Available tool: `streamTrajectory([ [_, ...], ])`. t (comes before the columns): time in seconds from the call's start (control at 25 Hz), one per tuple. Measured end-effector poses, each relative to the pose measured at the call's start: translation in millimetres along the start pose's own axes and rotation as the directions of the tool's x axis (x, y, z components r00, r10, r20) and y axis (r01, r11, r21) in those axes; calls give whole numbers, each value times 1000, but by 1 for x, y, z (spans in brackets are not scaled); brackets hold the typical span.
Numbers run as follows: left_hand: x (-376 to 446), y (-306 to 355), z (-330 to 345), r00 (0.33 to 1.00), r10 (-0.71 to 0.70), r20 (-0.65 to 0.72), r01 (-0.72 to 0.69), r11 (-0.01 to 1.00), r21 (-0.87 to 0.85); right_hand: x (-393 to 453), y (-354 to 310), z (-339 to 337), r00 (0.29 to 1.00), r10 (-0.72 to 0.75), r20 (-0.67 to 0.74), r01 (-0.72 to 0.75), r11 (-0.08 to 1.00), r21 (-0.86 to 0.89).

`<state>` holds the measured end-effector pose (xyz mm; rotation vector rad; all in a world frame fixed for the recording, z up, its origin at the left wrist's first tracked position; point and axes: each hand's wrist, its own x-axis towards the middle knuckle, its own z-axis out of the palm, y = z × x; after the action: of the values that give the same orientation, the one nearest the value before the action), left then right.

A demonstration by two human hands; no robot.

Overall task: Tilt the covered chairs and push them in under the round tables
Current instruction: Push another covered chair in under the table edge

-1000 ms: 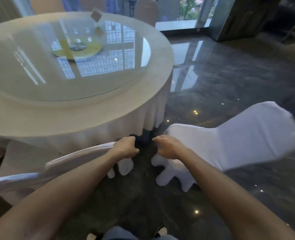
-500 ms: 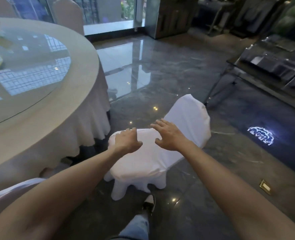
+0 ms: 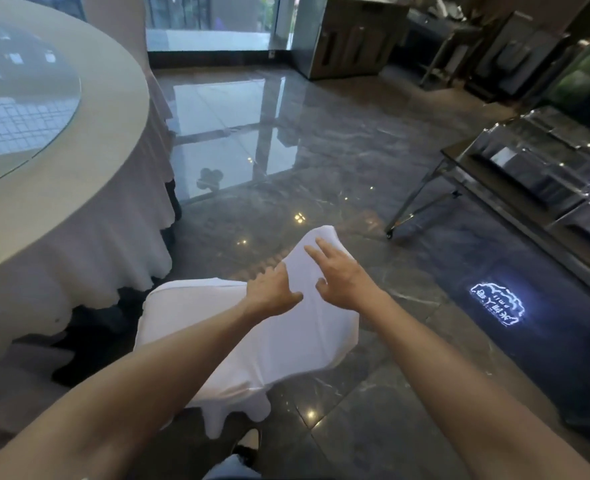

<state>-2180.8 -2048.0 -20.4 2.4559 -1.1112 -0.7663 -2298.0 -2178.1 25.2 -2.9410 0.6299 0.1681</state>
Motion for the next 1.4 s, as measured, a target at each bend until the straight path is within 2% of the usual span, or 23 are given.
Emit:
streamTrajectory([
  [0.08, 8, 20, 16, 1000, -6, 12, 7, 999, -36, 8, 27, 0, 999, -31, 33, 30, 999, 27],
  [0.2, 16, 48, 36, 995, -26, 96, 37, 992, -122, 25, 70, 8, 983, -129, 129, 139, 988, -71],
  [0.32, 21, 83, 64, 971, -48, 235, 110, 959, -260, 47, 122, 26, 923, -274, 270, 339, 910, -237],
  [0.4, 24, 100, 84, 954, -148, 262, 220, 937, -271, 59, 141, 35, 880, -351, 320, 442, 852, -281],
  [0.48, 23, 118, 109, 936, -255, 244, 316, 913, -258, 66, 148, 43, 832, -451, 323, 543, 783, -305],
  [0.52, 23, 129, 122, 918, -330, 219, 380, 890, -251, 72, 149, 46, 780, -530, 333, 621, 720, -310],
  [0.64, 25, 146, 142, 873, -485, 50, 483, 845, -230, 85, 148, 52, 644, -704, 300, 765, 579, -283],
  [0.72, 23, 149, 145, 855, -518, -15, 496, 826, -266, 87, 148, 50, 618, -740, 265, 784, 554, -280],
  [0.8, 19, 145, 146, 846, -533, -21, 500, 806, -316, 87, 144, 52, 595, -761, 259, 801, 533, -272],
  [1.0, -14, 118, 140, 809, -587, 14, 550, 749, -370, 70, 113, 61, 587, -783, 207, 806, 538, -248],
  [1.16, -63, 79, 116, 793, -606, 68, 575, 707, -411, 47, 59, 72, 585, -782, 214, 810, 551, -200],
  [1.24, -97, 47, 108, 761, -642, 98, 613, 660, -433, 31, 17, 80, 588, -781, 210, 809, 561, -177],
  [1.4, -159, -22, 85, 711, -700, 66, 667, 641, -379, 3, -72, 90, 557, -795, 240, 831, 536, -149],
])
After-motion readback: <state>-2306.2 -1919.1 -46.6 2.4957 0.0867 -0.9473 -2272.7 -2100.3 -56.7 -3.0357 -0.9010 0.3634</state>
